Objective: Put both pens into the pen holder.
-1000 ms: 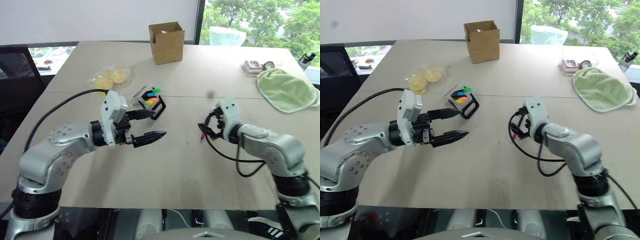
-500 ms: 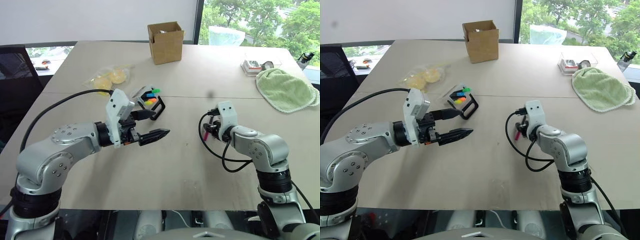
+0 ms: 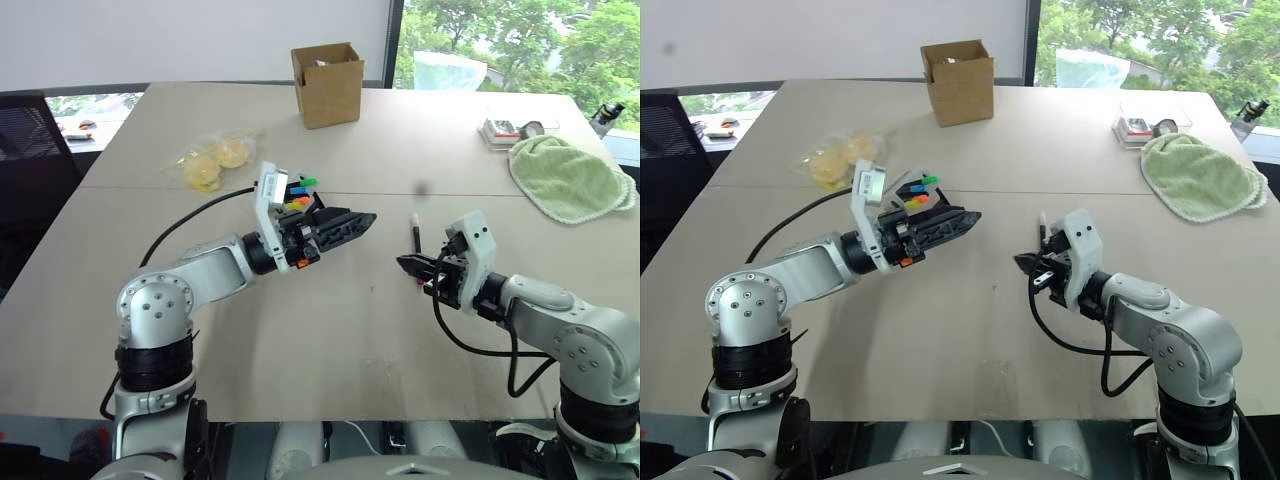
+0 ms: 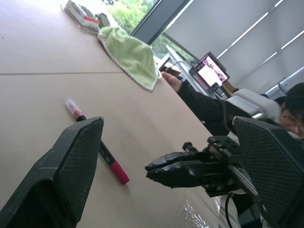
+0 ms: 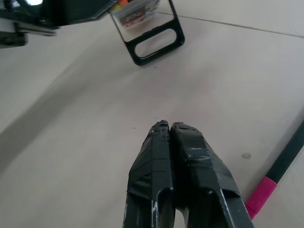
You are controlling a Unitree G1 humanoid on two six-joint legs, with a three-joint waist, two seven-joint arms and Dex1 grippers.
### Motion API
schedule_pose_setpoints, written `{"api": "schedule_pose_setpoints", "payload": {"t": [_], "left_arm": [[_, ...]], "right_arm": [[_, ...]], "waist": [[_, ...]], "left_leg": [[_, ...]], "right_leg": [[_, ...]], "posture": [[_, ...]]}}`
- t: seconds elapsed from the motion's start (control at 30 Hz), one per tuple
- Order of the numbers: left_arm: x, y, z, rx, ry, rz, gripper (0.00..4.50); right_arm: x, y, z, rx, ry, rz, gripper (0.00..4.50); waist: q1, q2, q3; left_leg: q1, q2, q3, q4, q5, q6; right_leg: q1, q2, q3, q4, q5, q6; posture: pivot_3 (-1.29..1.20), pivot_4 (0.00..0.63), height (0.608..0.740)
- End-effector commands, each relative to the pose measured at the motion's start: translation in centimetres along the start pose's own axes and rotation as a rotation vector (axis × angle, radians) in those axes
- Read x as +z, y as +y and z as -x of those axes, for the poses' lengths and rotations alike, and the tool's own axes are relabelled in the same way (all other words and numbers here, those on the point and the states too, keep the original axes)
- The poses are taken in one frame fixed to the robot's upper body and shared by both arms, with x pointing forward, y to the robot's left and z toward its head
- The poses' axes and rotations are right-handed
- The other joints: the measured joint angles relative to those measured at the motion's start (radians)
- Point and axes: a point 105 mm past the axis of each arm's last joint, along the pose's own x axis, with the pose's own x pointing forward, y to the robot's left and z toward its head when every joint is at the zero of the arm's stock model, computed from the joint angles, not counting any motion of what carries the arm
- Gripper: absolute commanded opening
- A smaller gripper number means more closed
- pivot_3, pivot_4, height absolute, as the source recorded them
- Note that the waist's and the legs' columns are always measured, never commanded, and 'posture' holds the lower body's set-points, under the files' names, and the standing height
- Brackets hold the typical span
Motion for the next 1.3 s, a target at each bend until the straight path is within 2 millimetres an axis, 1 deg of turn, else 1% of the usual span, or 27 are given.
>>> {"api": "schedule_pose_setpoints", "payload": {"t": [0.03,0.07,0.1,0.13,0.2,0.27,0.37,0.43,0.47,0.57,0.67,0.7,0.73,0.77,0.8,0.83,0.87,0.9,0.93,1.0,1.03,1.13,1.2,1.3], "left_arm": [[0.1,-0.5,0.4,-0.008,0.019,-0.033,4.50],[0.0,-0.5,0.5,-0.004,0.029,-0.046,4.50],[-0.1,-0.4,0.7,0.004,0.043,-0.064,4.50],[-0.2,-0.3,0.8,0.015,0.056,-0.079,4.50],[-0.4,0.0,0.8,0.048,0.081,-0.112,4.50],[-0.7,-0.1,0.3,0.059,0.115,-0.134,4.50],[-1.0,-0.6,-1.0,0.045,0.151,-0.142,4.50],[-1.0,-0.6,-1.6,0.053,0.159,-0.158,4.50],[-1.0,-0.6,-1.8,0.055,0.163,-0.165,4.50],[-1.0,-0.6,-2.2,0.055,0.170,-0.183,4.50],[-1.1,-0.4,-2.0,0.054,0.185,-0.201,4.50],[-1.1,-0.3,-1.9,0.056,0.185,-0.202,4.50],[-1.0,-0.2,-1.7,0.063,0.186,-0.209,4.50],[-1.0,-0.1,-1.6,0.067,0.187,-0.216,4.50],[-1.0,0.0,-1.5,0.070,0.187,-0.220,4.50],[-0.9,0.1,-1.4,0.079,0.182,-0.219,4.50],[-1.0,0.2,-1.4,0.082,0.180,-0.211,4.50],[-1.1,0.2,-1.4,0.081,0.179,-0.204,4.50],[-1.2,0.2,-1.4,0.076,0.178,-0.192,4.50],[-1.4,0.1,-1.6,0.065,0.174,-0.158,4.50],[-1.5,0.1,-1.6,0.062,0.170,-0.140,4.50],[-1.5,0.1,-2.0,0.053,0.148,-0.081,4.50],[-1.4,0.2,-2.2,0.049,0.134,-0.045,4.50],[-1.3,0.4,-2.3,0.048,0.128,-0.013,4.50]], "right_arm": [[-0.7,-2.6,-0.5,-0.142,0.045,-0.013,0.07],[-0.6,-3.1,-0.6,-0.167,0.045,-0.011,0.07],[-0.4,-3.5,-0.6,-0.188,0.036,-0.008,0.60],[-0.2,-3.6,-0.6,-0.198,0.023,-0.009,0.87],[0.2,-3.2,-0.3,-0.177,0.001,-0.011,1.98],[0.2,-2.5,0.4,-0.143,-0.014,-0.008,2.91],[-0.4,-2.9,1.8,-0.153,-0.005,0.006,4.40],[-0.7,-3.1,2.0,-0.167,0.013,0.010,4.46],[-0.9,-3.5,1.6,-0.193,0.030,-0.002,4.46],[-1.9,-3.8,-0.6,-0.228,0.089,-0.065,4.46],[-3.9,-4.4,-2.3,-0.283,0.161,-0.117,4.46],[-4.5,-4.5,-2.6,-0.293,0.179,-0.121,3.96],[-5.0,-4.6,-2.7,-0.302,0.195,-0.122,3.86],[-5.4,-4.5,-2.7,-0.303,0.209,-0.118,3.30],[-5.7,-4.4,-2.7,-0.303,0.223,-0.110,2.41],[-6.0,-4.4,-2.5,-0.310,0.233,-0.100,2.35],[-6.2,-4.4,-2.1,-0.310,0.233,-0.094,2.05],[-6.2,-4.4,-1.9,-0.313,0.229,-0.090,1.60],[-6.1,-4.5,-1.6,-0.314,0.217,-0.087,1.05],[-5.5,-4.6,-1.0,-0.311,0.177,-0.088,0.12],[-5.2,-4.5,-0.7,-0.305,0.155,-0.095,0.06],[-4.0,-3.8,0.2,-0.247,0.054,-0.150,0.06],[-3.0,-3.2,0.8,-0.198,-0.024,-0.181,0.06],[-1.3,-1.5,1.8,-0.096,-0.135,-0.193,0.06]], "waist": [[0.003,0.000,0.000],[0.005,0.000,0.000],[0.006,0.000,0.000],[0.006,0.000,0.000],[0.006,0.000,0.000],[0.009,0.000,0.000],[0.024,0.000,0.000],[0.031,0.000,0.001],[0.030,0.000,0.001],[0.015,0.000,0.001],[0.008,0.000,0.001],[0.008,0.000,0.001],[0.007,0.000,0.001],[0.004,-0.001,0.000],[0.004,-0.001,0.000],[0.004,-0.001,0.000],[0.005,-0.001,0.000],[0.006,-0.001,0.000],[0.008,-0.001,0.000],[0.011,-0.001,0.000],[0.013,-0.001,0.000],[0.017,-0.001,0.000],[0.017,0.000,0.001],[0.013,0.000,0.001]], "left_leg": [[0.000,0.000,0.000,0.000,0.000,0.000],[0.000,-0.001,0.000,0.000,0.000,0.000],[0.000,-0.001,0.000,0.000,0.000,0.000],[-0.001,0.000,0.000,0.000,0.000,0.000],[-0.001,0.000,0.001,0.000,0.000,0.000],[-0.001,0.000,0.001,0.000,0.000,0.000],[-0.002,0.000,0.000,0.000,0.000,0.000],[-0.003,-0.001,0.000,0.000,0.000,0.000],[-0.003,-0.002,0.001,0.000,0.000,0.000],[-0.001,-0.002,0.002,0.000,0.000,0.001],[0.000,-0.003,0.000,0.000,0.000,0.000],[0.000,-0.003,0.000,-0.001,0.000,0.000],[0.000,-0.003,-0.001,-0.001,0.000,0.000],[0.000,-0.003,-0.001,-0.001,0.000,0.000],[0.000,-0.001,0.001,-0.001,0.000,0.000],[0.000,-0.001,0.001,0.000,0.000,0.000],[0.000,-0.001,0.001,0.000,0.000,0.000],[0.000,-0.001,0.001,0.000,0.000,0.000],[0.000,-0.001,0.001,0.000,0.000,0.000],[-0.001,-0.001,0.001,0.000,0.000,0.000],[-0.001,-0.001,0.001,0.000,0.000,0.000],[-0.001,-0.001,0.000,0.000,0.000,0.000],[-0.002,-0.001,0.000,-0.001,0.000,0.000],[-0.002,-0.001,0.000,-0.001,0.000,0.000]], "right_leg": [[0.000,0.000,0.000,0.000,0.000,0.000],[0.000,0.000,0.000,0.000,0.000,0.000],[0.000,0.000,0.000,0.000,0.000,0.000],[0.000,0.000,0.000,0.000,0.000,0.000],[-0.001,0.000,0.000,0.000,0.000,0.000],[-0.001,0.000,0.000,-0.001,0.000,0.000],[-0.001,-0.001,0.000,-0.002,0.000,0.000],[0.000,-0.002,0.000,-0.003,0.000,0.000],[0.000,-0.002,0.000,-0.003,0.000,0.000],[0.000,-0.001,0.002,-0.002,0.000,0.000],[-0.001,0.000,0.001,0.000,0.000,0.000],[-0.001,0.000,0.000,0.001,0.000,0.000],[-0.001,0.000,0.000,0.001,0.000,0.000],[-0.001,0.000,0.000,0.000,0.000,0.000],[0.000,-0.001,0.002,-0.001,0.000,0.000],[0.000,-0.001,0.002,-0.001,0.000,0.000],[0.000,-0.001,0.002,-0.001,0.000,0.000],[0.000,-0.002,0.002,-0.001,0.000,0.000],[0.000,-0.002,0.002,-0.001,0.000,0.000],[0.000,-0.002,0.001,-0.001,0.000,0.000],[0.000,-0.002,0.001,-0.001,0.000,0.000],[0.000,-0.002,0.001,-0.001,0.000,0.000],[-0.001,-0.002,0.001,-0.001,0.000,0.000],[-0.001,-0.002,0.001,-0.001,0.000,0.001]], "posture": [[0.00,0.150,0.740],[0.00,0.150,0.740],[0.00,0.150,0.740],[0.00,0.150,0.740],[0.00,0.150,0.740],[0.00,0.150,0.740],[0.00,0.150,0.740],[0.00,0.150,0.740],[0.00,0.150,0.740],[0.00,0.150,0.740],[0.00,0.150,0.740],[0.00,0.150,0.740],[0.00,0.150,0.740],[0.00,0.150,0.740],[0.00,0.150,0.740],[0.00,0.150,0.740],[0.00,0.150,0.740],[0.00,0.150,0.740],[0.00,0.150,0.740],[0.00,0.150,0.740],[0.00,0.150,0.740],[0.00,0.150,0.740],[0.00,0.150,0.740],[0.00,0.150,0.740]]}}
